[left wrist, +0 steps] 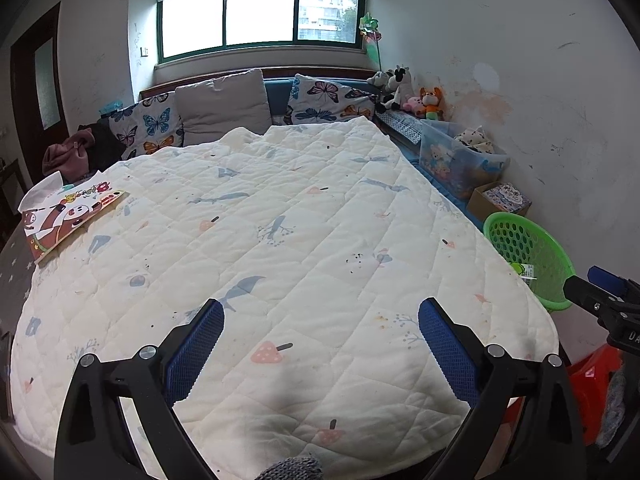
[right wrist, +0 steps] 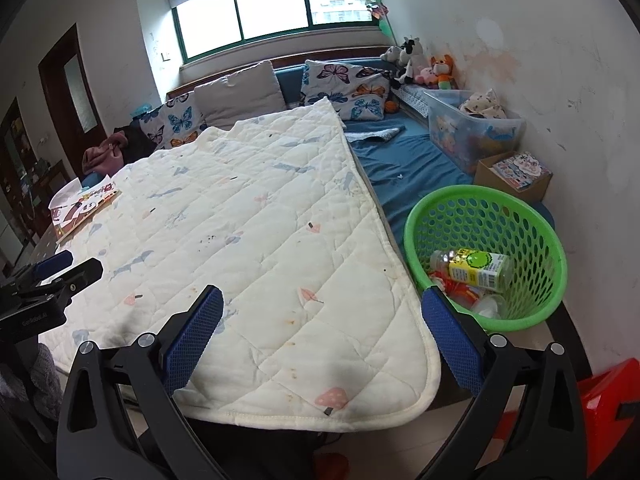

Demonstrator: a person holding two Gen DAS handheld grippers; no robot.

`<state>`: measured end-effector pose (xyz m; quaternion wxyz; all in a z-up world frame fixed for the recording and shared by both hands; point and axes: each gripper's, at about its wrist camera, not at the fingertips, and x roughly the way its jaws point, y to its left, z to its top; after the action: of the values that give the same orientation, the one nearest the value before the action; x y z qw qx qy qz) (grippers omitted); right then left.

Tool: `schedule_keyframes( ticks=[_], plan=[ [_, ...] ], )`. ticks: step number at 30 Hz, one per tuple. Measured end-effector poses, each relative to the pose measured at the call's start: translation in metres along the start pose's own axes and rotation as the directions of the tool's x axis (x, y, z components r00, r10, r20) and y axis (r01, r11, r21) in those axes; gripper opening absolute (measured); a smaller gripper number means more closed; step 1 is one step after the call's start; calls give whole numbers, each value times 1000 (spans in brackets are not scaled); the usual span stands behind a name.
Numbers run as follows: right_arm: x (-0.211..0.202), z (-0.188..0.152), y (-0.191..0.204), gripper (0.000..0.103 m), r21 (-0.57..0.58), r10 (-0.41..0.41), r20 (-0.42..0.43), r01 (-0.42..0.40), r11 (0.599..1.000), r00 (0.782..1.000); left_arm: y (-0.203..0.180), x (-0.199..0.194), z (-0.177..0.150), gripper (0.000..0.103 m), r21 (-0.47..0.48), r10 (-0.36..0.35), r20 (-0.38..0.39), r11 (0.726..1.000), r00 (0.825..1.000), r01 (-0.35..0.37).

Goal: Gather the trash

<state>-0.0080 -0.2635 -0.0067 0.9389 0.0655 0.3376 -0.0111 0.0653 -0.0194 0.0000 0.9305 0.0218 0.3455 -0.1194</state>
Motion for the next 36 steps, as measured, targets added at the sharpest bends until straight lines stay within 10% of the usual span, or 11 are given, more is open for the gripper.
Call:
schedule_keyframes(
  ticks=[36],
  plan=[
    [0,1,6,98,-18,11,-2,-11,1000,1000,0,-7,-4,95,-3,27,23,1000,999,-27]
  ],
)
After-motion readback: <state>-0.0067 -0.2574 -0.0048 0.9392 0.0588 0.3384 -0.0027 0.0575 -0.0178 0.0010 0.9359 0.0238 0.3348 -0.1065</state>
